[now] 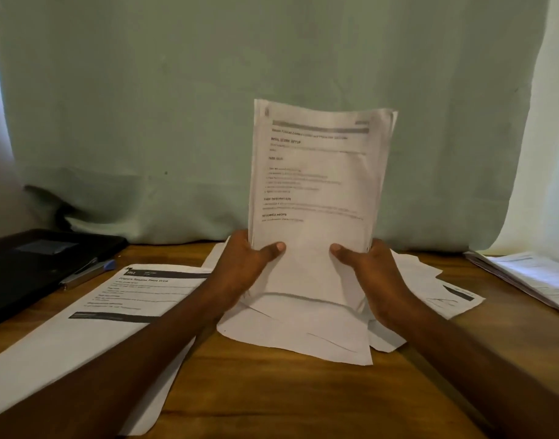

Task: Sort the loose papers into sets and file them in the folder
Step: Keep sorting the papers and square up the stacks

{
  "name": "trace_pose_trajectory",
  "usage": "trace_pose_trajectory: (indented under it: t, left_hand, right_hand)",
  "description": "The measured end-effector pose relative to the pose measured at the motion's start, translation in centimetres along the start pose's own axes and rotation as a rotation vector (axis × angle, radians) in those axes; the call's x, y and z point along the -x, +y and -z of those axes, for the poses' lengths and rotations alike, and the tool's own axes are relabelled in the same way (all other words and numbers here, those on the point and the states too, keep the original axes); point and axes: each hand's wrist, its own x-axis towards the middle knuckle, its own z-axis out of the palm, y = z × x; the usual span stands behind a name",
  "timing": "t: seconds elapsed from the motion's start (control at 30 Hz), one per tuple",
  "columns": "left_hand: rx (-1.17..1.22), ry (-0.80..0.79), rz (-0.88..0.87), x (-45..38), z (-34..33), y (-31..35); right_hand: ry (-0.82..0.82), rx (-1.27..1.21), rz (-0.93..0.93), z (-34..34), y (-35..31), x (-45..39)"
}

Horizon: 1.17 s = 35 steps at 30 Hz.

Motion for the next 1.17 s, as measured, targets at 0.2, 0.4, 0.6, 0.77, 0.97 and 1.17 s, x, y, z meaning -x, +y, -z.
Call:
trace_pose_trajectory:
  t: [0.2, 0.4, 0.6, 0.77, 0.97, 1.17]
  left_hand:
    - [-0.122, -0.04, 0.105, 0.1, -0.2, -0.7]
    - [0.113, -0.022, 0.179, -0.3, -0.5, 0.8]
    - [-0.064, -0.192, 0.226, 0.8, -2.3, 2.8]
    - [-0.164, -0.278, 0.244, 1.7, -7.9, 5.2]
    - [0.051, -0.445, 0.239, 4.1, -20.0, 6.5]
    - [0.27, -0.428, 0.329, 6.6, -33.6, 6.0]
  right_hand:
    - [-0.086, 0.065, -0.155, 0.6, 0.7, -0.6]
    - [0.001, -0.099, -0.171, 1.6, -0.6, -1.1]
    - [0.175, 0.009, -0.059, 5.7, -4.1, -1.3]
    - [0.25, 0.065, -0.159, 13.3, -6.0, -0.3]
    - [0.313, 0.121, -0.289, 26.0, -7.6, 4.6]
    - [0.443, 0.243, -0.311, 36.3, -8.4, 8.5]
